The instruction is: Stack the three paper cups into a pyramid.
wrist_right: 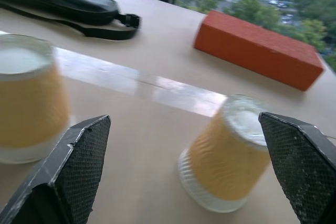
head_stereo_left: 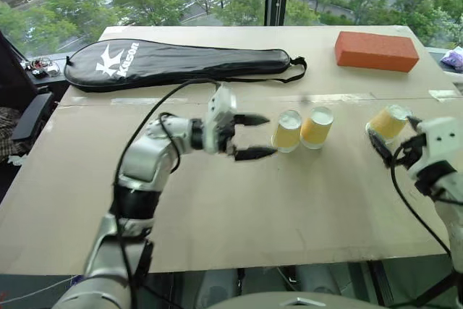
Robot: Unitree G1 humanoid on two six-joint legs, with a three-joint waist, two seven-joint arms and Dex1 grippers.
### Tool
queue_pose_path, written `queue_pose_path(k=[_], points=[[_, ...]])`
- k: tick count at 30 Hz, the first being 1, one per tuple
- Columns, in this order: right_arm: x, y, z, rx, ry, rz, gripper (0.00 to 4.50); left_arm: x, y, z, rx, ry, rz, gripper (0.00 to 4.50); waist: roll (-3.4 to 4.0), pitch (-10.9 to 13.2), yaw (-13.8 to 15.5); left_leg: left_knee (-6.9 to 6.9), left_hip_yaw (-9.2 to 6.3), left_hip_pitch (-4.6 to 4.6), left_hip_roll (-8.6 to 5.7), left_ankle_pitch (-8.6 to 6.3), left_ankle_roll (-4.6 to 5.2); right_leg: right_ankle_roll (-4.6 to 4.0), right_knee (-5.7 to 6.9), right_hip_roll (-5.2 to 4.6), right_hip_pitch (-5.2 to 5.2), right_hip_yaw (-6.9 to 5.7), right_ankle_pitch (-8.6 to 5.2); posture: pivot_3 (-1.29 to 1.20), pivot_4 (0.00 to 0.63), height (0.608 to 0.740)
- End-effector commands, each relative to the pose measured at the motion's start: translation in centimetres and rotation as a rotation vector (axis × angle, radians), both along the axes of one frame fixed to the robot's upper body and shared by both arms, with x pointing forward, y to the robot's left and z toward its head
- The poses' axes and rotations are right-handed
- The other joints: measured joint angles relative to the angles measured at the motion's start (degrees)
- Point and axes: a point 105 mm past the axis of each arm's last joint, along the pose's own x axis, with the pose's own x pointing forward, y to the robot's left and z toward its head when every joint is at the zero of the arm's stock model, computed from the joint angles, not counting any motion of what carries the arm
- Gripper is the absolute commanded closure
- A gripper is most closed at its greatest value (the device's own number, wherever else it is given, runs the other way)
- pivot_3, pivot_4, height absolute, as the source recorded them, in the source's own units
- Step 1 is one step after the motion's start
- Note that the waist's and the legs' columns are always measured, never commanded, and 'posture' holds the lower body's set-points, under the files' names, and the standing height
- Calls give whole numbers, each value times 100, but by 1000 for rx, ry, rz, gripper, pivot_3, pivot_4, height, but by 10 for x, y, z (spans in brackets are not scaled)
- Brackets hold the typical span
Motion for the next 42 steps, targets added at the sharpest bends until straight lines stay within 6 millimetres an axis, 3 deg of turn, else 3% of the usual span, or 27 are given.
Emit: queue_pose_path(k=[1,8,14,21,27,29,31,34,42], points=[[12,-13,11,-6,-41,-84,0,-18,-4,11,-31,-26,-22,62,1,0,52,0,1,0,-2,0,0,0,0,-1,0,0,0,0,150,740],[33,-25,17,29,-60,-158,0,-24,-9,5,-57,-27,31,62,1,0,50,2,12,3,-6,0,0,-1,1,1,3,6,1,0,150,740],[54,-31,1,120,-5,-192,0,-34,3,-4,-70,-49,36,62,3,1,-40,-1,17,4,-5,0,0,0,-1,2,2,6,1,0,150,740],[57,-39,-10,170,20,-210,0,-40,9,-5,-89,-73,55,62,6,1,-62,-2,15,3,-4,0,0,-1,0,0,2,5,1,0,150,740],[55,-40,-4,167,-16,-178,2455,-36,8,-8,-95,-74,76,0,7,1,-82,-2,14,5,-4,0,0,0,-1,1,2,10,2,0,150,740],[53,-36,1,145,-36,-144,2594,-32,9,-9,-115,-65,109,0,8,2,-82,-2,14,5,-3,0,0,0,0,2,1,10,2,0,150,740],[48,-22,13,107,-69,-39,2594,-21,15,-9,-127,-139,230,0,9,2,-72,-3,14,4,-3,0,1,0,0,2,1,10,2,0,150,740],[31,13,31,68,-100,176,2594,-26,27,-4,-261,-145,242,0,19,1,-80,-4,9,4,-2,0,1,1,-3,1,1,10,2,0,150,740],[6,77,44,35,-77,468,2594,-45,62,-30,-197,17,311,0,18,1,-92,-6,10,16,15,0,1,-11,6,11,0,9,-7,0,150,740]])
